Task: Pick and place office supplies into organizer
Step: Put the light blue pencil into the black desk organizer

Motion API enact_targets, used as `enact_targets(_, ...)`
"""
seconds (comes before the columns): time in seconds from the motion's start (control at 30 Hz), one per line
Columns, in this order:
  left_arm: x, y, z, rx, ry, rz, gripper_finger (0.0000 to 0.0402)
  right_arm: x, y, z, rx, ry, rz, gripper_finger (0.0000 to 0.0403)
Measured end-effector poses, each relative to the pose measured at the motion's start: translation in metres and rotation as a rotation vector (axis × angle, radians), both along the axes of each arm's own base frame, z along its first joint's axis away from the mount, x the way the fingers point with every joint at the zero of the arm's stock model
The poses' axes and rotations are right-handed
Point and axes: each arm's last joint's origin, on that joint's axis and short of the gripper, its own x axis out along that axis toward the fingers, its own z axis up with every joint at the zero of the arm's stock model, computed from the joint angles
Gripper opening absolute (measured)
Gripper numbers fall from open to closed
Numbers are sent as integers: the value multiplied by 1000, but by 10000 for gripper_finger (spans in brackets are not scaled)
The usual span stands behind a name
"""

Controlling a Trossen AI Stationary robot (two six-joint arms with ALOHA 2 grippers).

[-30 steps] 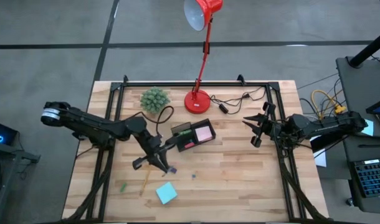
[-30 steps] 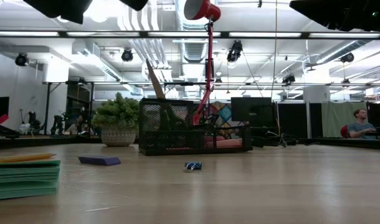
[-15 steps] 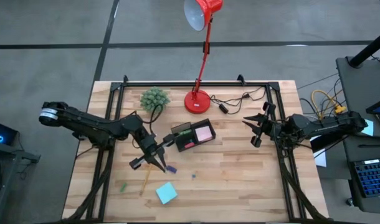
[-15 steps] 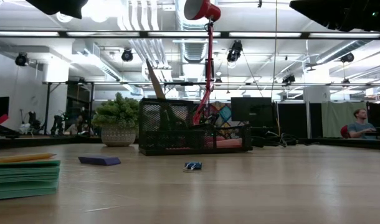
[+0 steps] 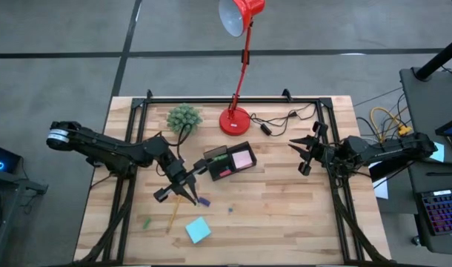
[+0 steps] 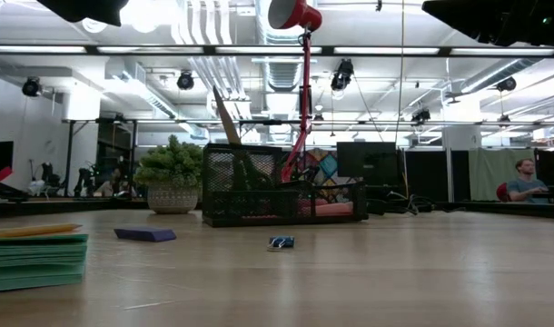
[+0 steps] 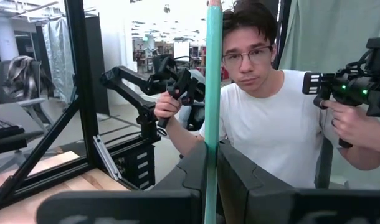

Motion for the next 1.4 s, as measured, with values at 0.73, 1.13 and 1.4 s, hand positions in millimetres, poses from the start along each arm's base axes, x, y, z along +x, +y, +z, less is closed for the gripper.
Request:
enact_targets(0.73,2,3,-2,19,-34,125,6,0,0,0,0,0,0,52)
enact_targets(1.13,10,13,-10,34,14,513,6,0,0,0,-6,1,-2,52)
enact_targets(1.4,12,20,-11,58,3,746,6,0,0,0,-6,1,-2,52)
